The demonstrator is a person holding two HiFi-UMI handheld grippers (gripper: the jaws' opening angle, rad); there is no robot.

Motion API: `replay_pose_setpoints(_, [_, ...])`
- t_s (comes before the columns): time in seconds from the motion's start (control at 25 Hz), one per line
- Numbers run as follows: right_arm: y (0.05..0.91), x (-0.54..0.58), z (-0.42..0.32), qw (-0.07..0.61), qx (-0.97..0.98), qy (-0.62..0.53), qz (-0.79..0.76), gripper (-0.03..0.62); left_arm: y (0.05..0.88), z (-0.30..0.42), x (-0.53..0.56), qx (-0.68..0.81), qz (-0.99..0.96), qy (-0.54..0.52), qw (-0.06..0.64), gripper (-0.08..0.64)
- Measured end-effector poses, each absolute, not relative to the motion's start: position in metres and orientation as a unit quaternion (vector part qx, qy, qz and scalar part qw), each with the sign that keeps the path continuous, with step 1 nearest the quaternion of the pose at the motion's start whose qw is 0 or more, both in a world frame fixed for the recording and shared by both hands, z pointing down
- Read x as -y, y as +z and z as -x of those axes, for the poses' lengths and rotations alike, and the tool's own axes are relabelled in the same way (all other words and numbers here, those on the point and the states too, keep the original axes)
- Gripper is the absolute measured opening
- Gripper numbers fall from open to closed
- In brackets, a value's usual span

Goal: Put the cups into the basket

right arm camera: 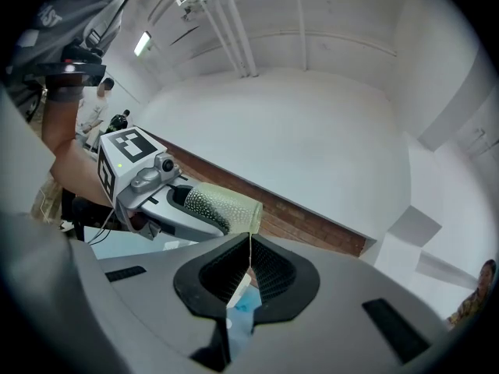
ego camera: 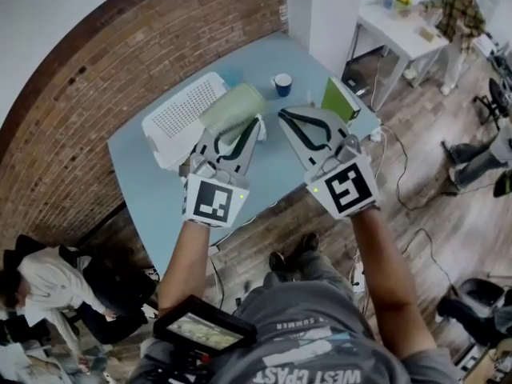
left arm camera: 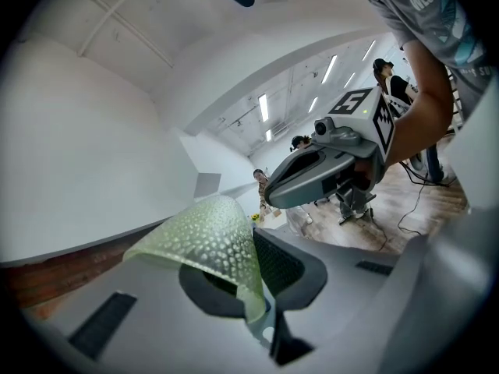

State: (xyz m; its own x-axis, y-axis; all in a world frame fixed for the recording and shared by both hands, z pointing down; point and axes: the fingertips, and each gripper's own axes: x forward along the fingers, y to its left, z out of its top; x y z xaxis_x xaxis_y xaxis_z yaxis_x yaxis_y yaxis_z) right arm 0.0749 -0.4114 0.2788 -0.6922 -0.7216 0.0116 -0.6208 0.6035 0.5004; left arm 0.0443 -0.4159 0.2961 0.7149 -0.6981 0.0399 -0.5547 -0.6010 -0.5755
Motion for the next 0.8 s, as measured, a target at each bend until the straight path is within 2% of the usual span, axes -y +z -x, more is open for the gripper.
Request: replay_pose_setpoints(0.8, [0.308,0.547,-0.043,0.078,0.935,-0.204,-0.279,0.012,0.344,0.008,0.558,-0.467,0.831,-0.22,0.206,0.026])
